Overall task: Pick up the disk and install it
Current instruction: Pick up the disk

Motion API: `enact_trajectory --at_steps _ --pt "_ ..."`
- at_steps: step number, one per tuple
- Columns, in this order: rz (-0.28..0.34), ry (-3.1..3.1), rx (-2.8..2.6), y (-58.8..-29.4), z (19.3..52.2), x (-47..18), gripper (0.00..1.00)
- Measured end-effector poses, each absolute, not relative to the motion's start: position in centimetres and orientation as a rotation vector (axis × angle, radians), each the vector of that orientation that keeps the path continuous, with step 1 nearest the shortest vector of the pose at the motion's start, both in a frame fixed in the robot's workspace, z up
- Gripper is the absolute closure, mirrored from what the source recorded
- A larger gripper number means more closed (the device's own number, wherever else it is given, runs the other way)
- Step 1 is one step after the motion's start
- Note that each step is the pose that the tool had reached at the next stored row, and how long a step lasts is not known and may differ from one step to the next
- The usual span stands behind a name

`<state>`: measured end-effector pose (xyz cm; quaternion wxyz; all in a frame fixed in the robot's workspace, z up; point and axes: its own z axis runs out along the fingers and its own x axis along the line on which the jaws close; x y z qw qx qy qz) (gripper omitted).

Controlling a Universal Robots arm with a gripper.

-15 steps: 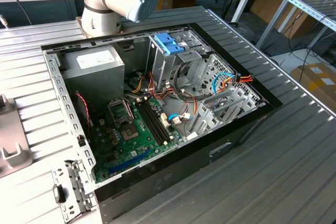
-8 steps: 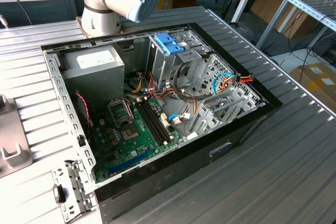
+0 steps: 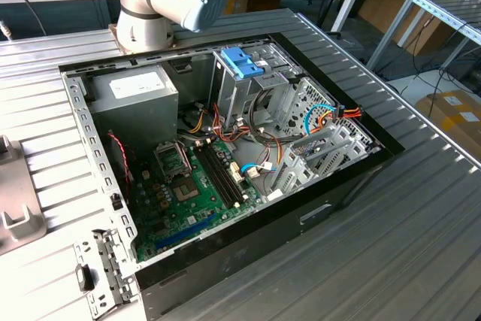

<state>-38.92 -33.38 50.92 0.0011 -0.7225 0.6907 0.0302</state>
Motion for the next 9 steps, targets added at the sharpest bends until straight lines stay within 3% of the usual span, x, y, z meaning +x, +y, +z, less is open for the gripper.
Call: enact_trajectory --at_steps 9 --pt "0.095 2.168 -2.268 -33.38 50.92 -38.33 0.63"
